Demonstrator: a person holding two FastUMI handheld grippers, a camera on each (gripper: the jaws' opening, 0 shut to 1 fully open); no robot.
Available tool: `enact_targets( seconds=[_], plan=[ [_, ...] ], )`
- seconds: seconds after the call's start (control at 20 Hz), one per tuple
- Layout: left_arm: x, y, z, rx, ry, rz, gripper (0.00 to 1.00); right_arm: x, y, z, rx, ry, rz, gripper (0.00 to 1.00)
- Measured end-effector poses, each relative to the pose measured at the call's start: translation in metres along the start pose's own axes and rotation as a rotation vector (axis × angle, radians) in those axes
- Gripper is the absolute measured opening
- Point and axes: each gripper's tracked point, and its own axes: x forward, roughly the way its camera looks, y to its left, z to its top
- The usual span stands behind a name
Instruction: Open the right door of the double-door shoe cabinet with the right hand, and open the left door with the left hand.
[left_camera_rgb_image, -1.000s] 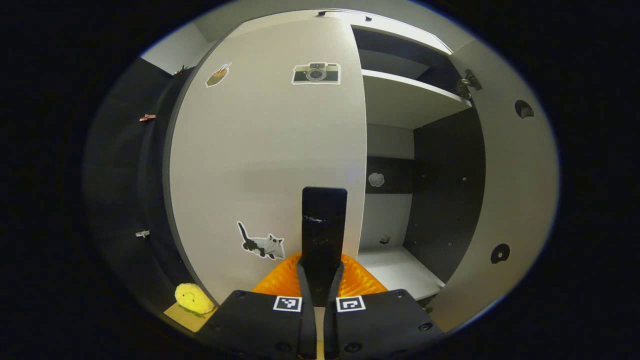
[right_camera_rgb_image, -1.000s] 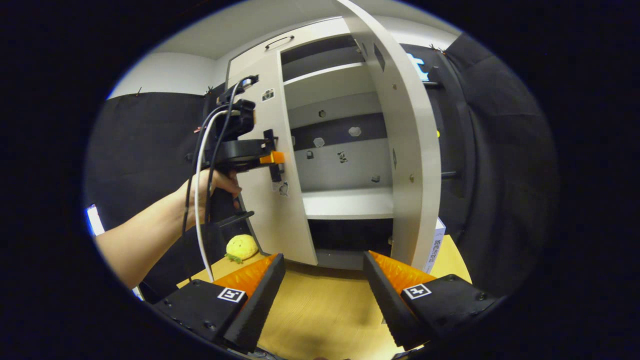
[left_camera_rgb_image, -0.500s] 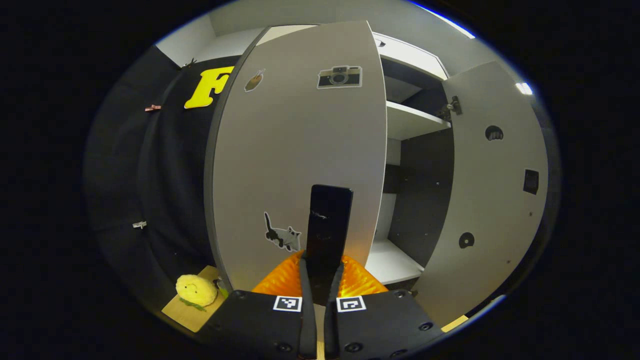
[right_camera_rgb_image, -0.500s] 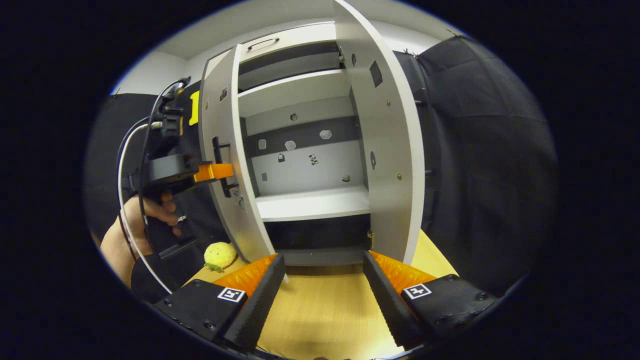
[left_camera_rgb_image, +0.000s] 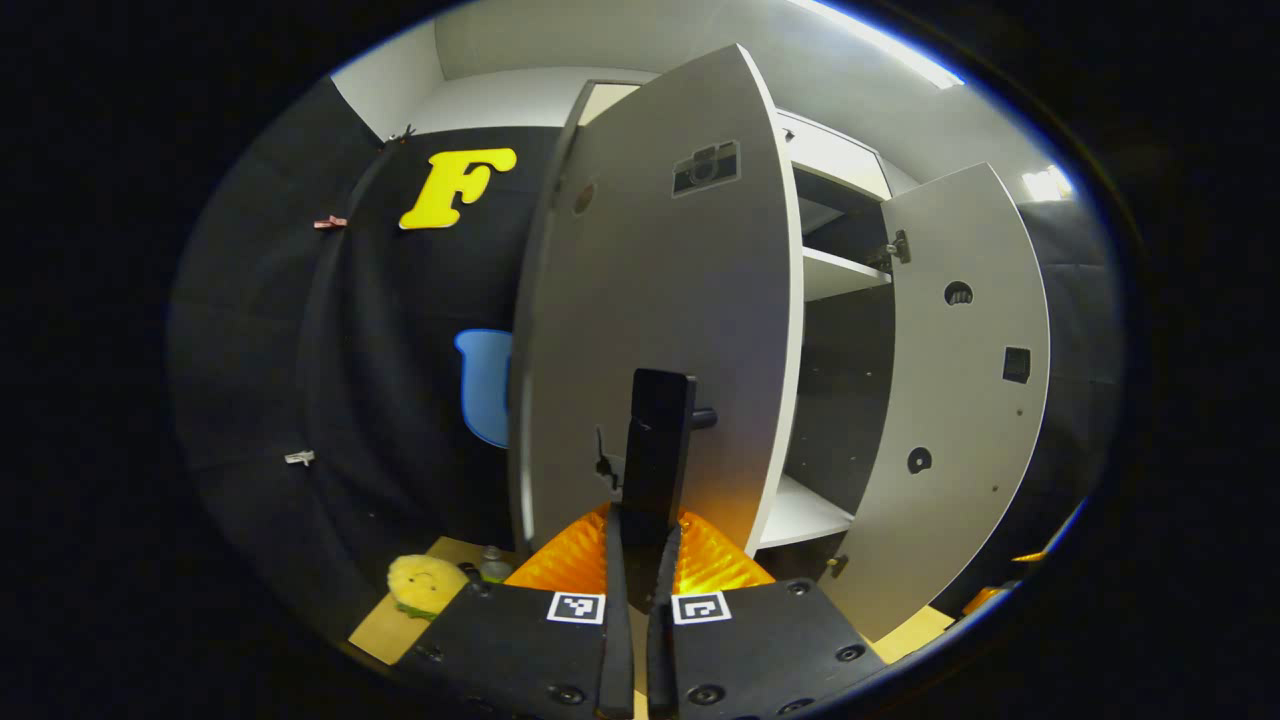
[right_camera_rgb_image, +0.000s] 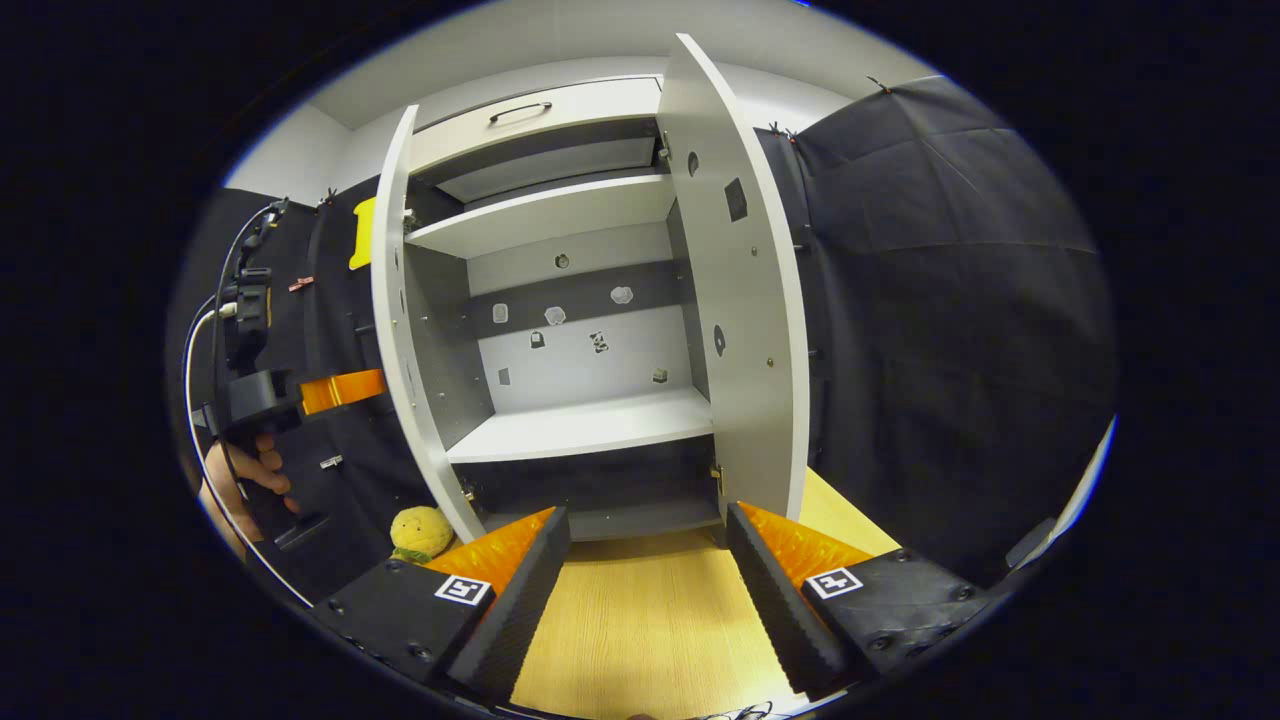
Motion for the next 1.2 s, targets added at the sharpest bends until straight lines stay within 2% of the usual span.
enact_targets(
  seconds=[0.35,0.4,0.55,0.7,0.8,0.95,1.2],
  plan=[
    [-0.022,0.096,0.006,0.057,0.000,0.157,0.06,-0.011,0.015,-0.010,-0.023,0.003,0.003,0.98],
    [-0.020,0.106,0.004,0.046,-0.004,0.142,0.05,-0.013,0.013,-0.011,-0.020,0.001,0.000,0.99],
    [-0.020,0.109,0.004,0.000,0.002,0.075,0.05,-0.012,0.006,-0.011,0.010,0.007,-0.009,0.98],
    [-0.027,0.109,0.003,-0.001,-0.003,0.076,0.05,-0.012,-0.004,-0.009,0.008,0.014,-0.026,0.98],
    [-0.036,0.107,-0.002,-0.037,0.006,0.077,0.05,-0.013,-0.014,-0.005,-0.002,0.006,-0.043,0.98],
    [-0.054,0.103,-0.004,-0.114,0.026,0.141,0.05,-0.006,-0.034,0.002,-0.032,0.009,-0.088,0.98],
    [-0.096,0.081,0.007,-0.060,0.002,0.206,0.05,0.007,-0.061,0.037,-0.005,-0.038,-0.108,0.98]
  ],
)
